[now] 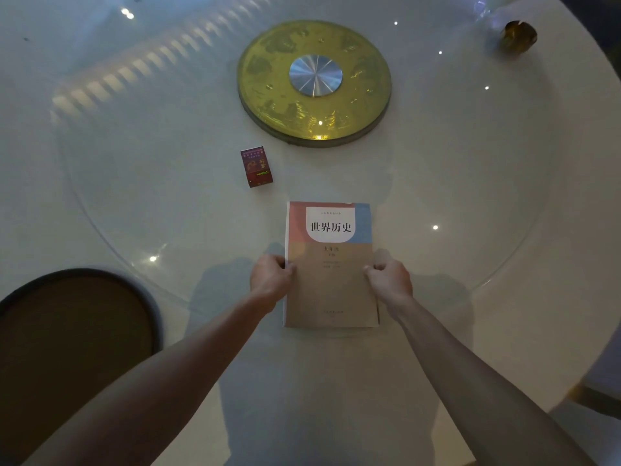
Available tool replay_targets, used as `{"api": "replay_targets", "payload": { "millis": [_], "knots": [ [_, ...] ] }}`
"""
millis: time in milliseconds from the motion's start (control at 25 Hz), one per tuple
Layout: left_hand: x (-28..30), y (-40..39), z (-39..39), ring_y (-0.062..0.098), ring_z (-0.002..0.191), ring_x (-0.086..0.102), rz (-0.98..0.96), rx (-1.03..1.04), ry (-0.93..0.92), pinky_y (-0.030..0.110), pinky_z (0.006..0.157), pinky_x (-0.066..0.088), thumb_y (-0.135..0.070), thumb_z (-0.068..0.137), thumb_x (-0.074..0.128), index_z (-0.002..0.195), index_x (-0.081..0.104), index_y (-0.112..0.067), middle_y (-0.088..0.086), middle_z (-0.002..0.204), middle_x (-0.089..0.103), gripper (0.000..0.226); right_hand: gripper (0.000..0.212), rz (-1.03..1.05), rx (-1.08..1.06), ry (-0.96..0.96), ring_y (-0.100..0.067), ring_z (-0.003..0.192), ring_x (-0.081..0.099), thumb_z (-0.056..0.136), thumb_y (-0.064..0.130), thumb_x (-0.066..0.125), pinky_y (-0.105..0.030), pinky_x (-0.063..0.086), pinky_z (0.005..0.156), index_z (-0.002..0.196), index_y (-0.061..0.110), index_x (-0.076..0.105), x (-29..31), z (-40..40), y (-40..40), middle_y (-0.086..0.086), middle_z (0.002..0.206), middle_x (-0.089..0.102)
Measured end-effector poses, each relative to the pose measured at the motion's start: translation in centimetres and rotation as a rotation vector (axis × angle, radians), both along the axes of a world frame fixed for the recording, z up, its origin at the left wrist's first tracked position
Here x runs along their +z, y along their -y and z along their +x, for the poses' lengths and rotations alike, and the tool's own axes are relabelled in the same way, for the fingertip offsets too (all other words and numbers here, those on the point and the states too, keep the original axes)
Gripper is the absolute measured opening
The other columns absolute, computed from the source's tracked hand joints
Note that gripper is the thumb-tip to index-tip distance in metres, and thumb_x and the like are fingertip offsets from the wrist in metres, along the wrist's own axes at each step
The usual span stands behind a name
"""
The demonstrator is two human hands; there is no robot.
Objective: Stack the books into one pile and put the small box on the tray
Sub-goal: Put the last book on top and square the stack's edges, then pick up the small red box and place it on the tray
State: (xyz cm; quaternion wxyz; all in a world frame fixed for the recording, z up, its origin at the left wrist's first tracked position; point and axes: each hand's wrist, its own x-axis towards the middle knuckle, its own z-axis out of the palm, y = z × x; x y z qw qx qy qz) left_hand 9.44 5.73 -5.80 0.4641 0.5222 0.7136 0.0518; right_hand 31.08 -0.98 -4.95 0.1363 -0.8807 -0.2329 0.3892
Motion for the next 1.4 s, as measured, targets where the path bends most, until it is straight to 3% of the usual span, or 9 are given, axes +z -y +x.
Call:
{"api": "replay_targets", "payload": {
  "millis": [160, 240, 360, 520, 600, 840, 960, 1160, 1400],
  "knots": [
    [0.0, -2.0, -0.1, 0.013, 0.041, 0.042, -0.053, -0.051, -0.014, 0.023, 0.042, 0.027, -0.028, 0.076, 0.064, 0.052, 0.054, -0.015, -0.011, 0.04, 0.043, 0.029, 0.018, 0.023, 0.028, 0.115, -0.033, 0.085, 0.065, 0.084, 0.033, 0.06, -0.034, 0.046, 0.071, 0.078, 0.016, 0.063, 1.2, 0.0, -1.8, -0.011, 0.089, 0.069],
    [0.5, -4.9, -0.3, 0.013, 0.059, 0.054, -0.01, -0.014, 0.033, 0.026, 0.053, 0.04, -0.038, 0.08, 0.068, 0.075, 0.064, -0.018, -0.008, 0.063, 0.058, 0.021, 0.024, 0.169, 0.031, 0.201, -0.034, 0.098, 0.066, 0.087, 0.03, 0.059, -0.037, 0.051, 0.079, 0.1, 0.01, 0.066, 2.1, -0.1, -4.5, -0.012, 0.108, 0.067],
    [1.2, -10.4, -0.6, 0.024, 0.104, 0.062, 0.106, 0.132, 0.05, 0.034, 0.083, 0.05, -0.037, 0.082, 0.072, 0.125, 0.057, -0.011, 0.006, 0.115, 0.063, 0.052, 0.031, 0.376, 0.183, 0.157, -0.028, 0.107, 0.063, 0.094, 0.023, 0.059, -0.046, 0.055, 0.092, 0.12, 0.007, 0.063, 3.3, -1.6, -10.2, -0.012, 0.119, 0.06],
    [1.7, -16.2, -1.5, 0.026, 0.11, 0.059, 0.288, 0.118, -0.004, 0.034, 0.086, 0.048, -0.027, 0.081, 0.073, 0.132, 0.05, -0.012, 0.008, 0.12, 0.056, 0.058, 0.036, 0.498, 0.498, 0.184, -0.03, 0.121, 0.059, 0.096, 0.019, 0.059, -0.041, 0.049, 0.102, 0.128, 0.004, 0.064, 3.8, -4.7, -16.3, -0.015, 0.127, 0.061],
    [1.2, -18.6, -2.1, 0.027, 0.118, 0.055, 0.344, 0.06, -0.044, 0.036, 0.099, 0.044, -0.022, 0.086, 0.068, 0.139, 0.047, -0.013, 0.011, 0.131, 0.053, 0.057, 0.043, 0.447, 0.597, 0.158, -0.03, 0.124, 0.058, 0.095, 0.021, 0.06, -0.041, 0.048, 0.104, 0.135, 0.004, 0.061, 3.5, -6.0, -19.1, -0.016, 0.132, 0.06],
    [-0.8, -22.9, -3.3, 0.03, 0.142, 0.035, 0.364, -0.203, -0.072, 0.041, 0.118, 0.025, -0.015, 0.096, 0.056, 0.15, 0.037, -0.012, 0.01, 0.158, 0.036, 0.057, 0.057, 0.219, 0.627, -0.045, -0.031, 0.126, 0.061, 0.095, 0.019, 0.061, -0.045, 0.051, 0.105, 0.149, 0.005, 0.049, 1.5, -8.7, -22.8, -0.016, 0.138, 0.062],
    [-1.6, -23.0, -3.8, 0.031, 0.136, 0.041, 0.379, -0.244, -0.077, 0.044, 0.114, 0.031, -0.02, 0.093, 0.063, 0.146, 0.045, -0.013, 0.009, 0.151, 0.046, 0.056, 0.048, 0.17, 0.544, -0.134, -0.038, 0.122, 0.062, 0.093, 0.008, 0.055, -0.048, 0.052, 0.102, 0.14, -0.004, 0.056, 0.3, -9.6, -23.4, -0.022, 0.131, 0.065],
    [-1.9, -22.4, -3.9, 0.033, 0.12, 0.049, 0.338, -0.074, -0.094, 0.042, 0.106, 0.039, -0.033, 0.084, 0.074, 0.131, 0.057, -0.013, 0.015, 0.128, 0.051, 0.053, 0.039, 0.184, 0.473, -0.224, -0.044, 0.108, 0.065, 0.088, 0.001, 0.05, -0.037, 0.047, 0.074, 0.123, 0.001, 0.067, -0.2, -11.5, -23.3, -0.03, 0.121, 0.064],
    [-0.9, -20.3, -6.1, 0.023, 0.093, 0.069, 0.22, 0.182, 0.077, 0.041, 0.083, 0.056, -0.033, 0.083, 0.074, 0.119, 0.065, -0.02, 0.006, 0.103, 0.071, 0.039, 0.042, 0.215, 0.309, -0.324, -0.035, 0.11, 0.071, 0.1, 0.014, 0.058, -0.047, 0.057, 0.091, 0.14, 0.003, 0.053, 1.0, -12.5, -23.1, -0.023, 0.127, 0.067]
  ]
}}
